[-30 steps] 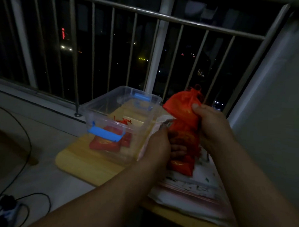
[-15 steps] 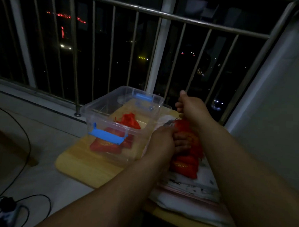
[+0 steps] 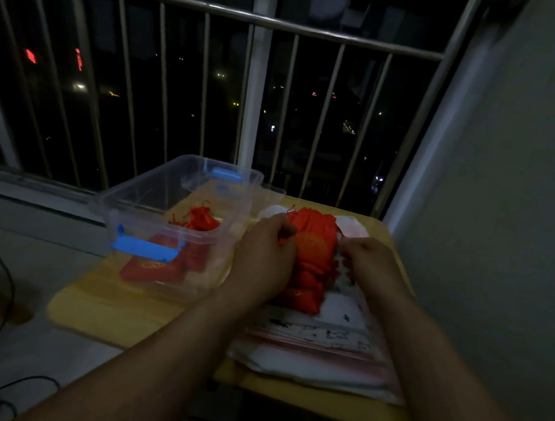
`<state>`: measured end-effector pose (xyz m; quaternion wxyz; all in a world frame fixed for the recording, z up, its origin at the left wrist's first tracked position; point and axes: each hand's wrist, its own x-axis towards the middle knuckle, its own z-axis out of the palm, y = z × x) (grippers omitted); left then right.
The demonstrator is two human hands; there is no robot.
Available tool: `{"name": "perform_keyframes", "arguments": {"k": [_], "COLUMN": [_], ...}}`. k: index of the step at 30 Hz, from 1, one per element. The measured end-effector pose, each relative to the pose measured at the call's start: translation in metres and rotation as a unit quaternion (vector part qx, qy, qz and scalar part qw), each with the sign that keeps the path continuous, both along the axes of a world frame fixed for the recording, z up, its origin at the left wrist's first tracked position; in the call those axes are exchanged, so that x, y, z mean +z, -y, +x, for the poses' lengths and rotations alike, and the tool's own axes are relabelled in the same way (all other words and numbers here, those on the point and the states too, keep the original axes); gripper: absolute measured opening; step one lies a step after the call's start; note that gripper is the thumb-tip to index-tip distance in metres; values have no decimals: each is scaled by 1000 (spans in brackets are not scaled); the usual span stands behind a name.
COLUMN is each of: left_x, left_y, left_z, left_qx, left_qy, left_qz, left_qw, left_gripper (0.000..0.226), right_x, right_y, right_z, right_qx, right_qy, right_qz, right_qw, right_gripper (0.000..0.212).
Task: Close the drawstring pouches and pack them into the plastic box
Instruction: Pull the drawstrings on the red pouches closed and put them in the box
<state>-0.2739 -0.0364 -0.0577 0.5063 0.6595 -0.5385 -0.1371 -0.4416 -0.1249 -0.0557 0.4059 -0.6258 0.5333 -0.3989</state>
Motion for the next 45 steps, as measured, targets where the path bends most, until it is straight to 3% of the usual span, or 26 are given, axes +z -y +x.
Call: {"name": "perform_keyframes", "arguments": {"k": [2, 5, 11, 16, 18, 21, 24, 29, 34, 41, 45], "left_x": [-5, -9, -7, -6, -5, 6, 16, 28, 35, 31, 35], "left_y": [3, 6, 6, -1, -4, -9, -9, -9, -13, -16, -20], "left_z": [-2, -3, -7, -9, -12, -13, -9, -8, -13, -19, -23], "left_qx": [-11, -31, -72, -79, -75, -52, -53, -118, -138, -154, -160], "left_qy": [67, 100, 129, 154, 107, -59, -216, -324, -303, -164, -247], "left_qz": [56, 96, 76, 43, 19, -9, 16, 82, 82, 69, 68], "left_qw": [996, 990, 986, 984, 991, 997, 975, 935, 940, 972, 953], "left_gripper": [31, 33, 20, 17, 17, 26, 35, 50, 14, 9, 15], "right_x": [-8, -10, -3, -4, -1, 9, 16, 20, 12, 20, 26], "right_y": [-1, 0, 7, 10, 9, 5, -1, -20, -36, -42, -32], "right_z": [0, 6, 9, 14, 12, 4, -7, -28, -41, -32, -18], "right_qx": [13, 30, 53, 77, 74, 85, 117, 182, 222, 159, 124], "right_qy": [-2, 22, 86, 84, 102, 168, 210, 210, 158, 242, 225], "right_qz": [20, 33, 13, 38, 46, 51, 46, 40, 49, 114, 87], "right_qw": [1000, 999, 995, 993, 991, 981, 970, 960, 961, 950, 963], "right_gripper": [26, 22, 10, 15, 15, 16, 17, 23, 29, 30, 28]}}
